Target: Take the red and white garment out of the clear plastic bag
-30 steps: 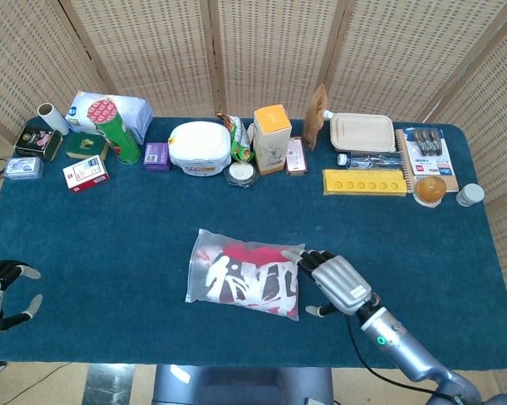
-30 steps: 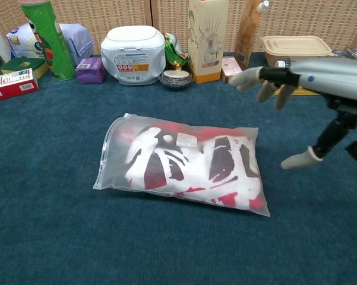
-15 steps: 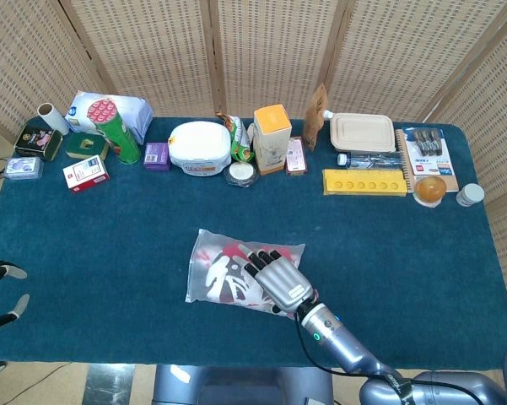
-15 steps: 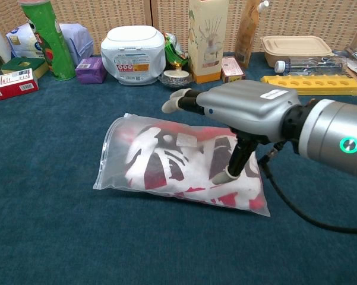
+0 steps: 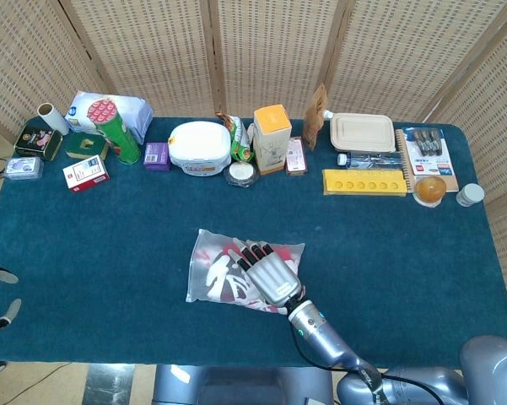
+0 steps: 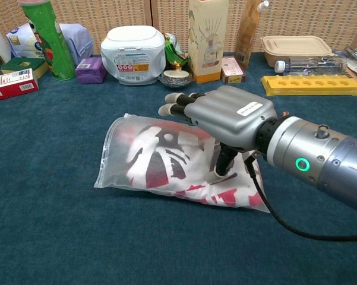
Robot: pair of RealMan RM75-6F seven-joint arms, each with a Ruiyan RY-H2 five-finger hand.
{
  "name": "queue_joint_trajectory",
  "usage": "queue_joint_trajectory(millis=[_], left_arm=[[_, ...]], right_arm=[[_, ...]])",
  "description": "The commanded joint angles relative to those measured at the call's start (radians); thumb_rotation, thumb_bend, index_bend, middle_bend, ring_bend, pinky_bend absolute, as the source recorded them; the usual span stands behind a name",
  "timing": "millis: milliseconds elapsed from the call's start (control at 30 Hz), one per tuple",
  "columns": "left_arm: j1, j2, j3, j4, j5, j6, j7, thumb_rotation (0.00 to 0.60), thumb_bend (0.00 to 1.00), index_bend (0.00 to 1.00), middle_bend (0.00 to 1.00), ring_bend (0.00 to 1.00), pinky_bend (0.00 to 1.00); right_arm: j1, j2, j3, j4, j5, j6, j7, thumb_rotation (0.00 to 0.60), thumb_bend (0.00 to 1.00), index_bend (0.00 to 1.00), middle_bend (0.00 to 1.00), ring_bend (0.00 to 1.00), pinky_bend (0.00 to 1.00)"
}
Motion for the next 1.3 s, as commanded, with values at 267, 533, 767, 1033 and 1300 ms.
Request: queue_joint_trajectory(millis=[267, 533, 767, 1033, 1300], left_arm=[[0.001, 0.000, 0.001, -0.001, -0.006, -0.003, 0.002, 0.600, 0.31, 0.41, 0.36, 0.23, 0.28], [-0.001, -0.001, -0.001, -0.004, -0.002, -0.002, 0.004, 0.600, 0.31, 0.41, 0.36, 0.23, 0.28], [0.004, 0.002, 0.002, -0.001, 0.000, 0.005, 0.001, 0.600, 0.31, 0.41, 0.36, 0.23, 0.28], [0.013, 0.004, 0.006, 0.016, -0.005, 0.009, -0.017, 0.600, 0.31, 0.41, 0.36, 0.23, 0.28], [0.023, 0.000, 0.009, 0.043, -0.023, 0.006, -0.039, 0.600, 0.31, 0.41, 0.36, 0.23, 0.28]], right_arm=[[0.054, 0.002, 0.030, 0.146, -0.040, -0.024, 0.032, 0.584, 0.00, 0.00, 0.00, 0.12, 0.16], [0.098, 0.157, 0.064, -0.023, 0.086, -0.146, -0.011, 0.581, 0.00, 0.00, 0.02, 0.14, 0.17], [0.231, 0.288, 0.103, -0.192, 0.409, -0.258, -0.075, 0.583, 0.01, 0.00, 0.04, 0.15, 0.19], [0.360, 0.235, 0.054, -0.136, 0.593, -0.261, -0.108, 0.585, 0.01, 0.00, 0.05, 0.15, 0.18], [0.455, 0.162, 0.000, 0.000, 0.686, -0.276, -0.116, 0.582, 0.03, 0.00, 0.08, 0.16, 0.18]])
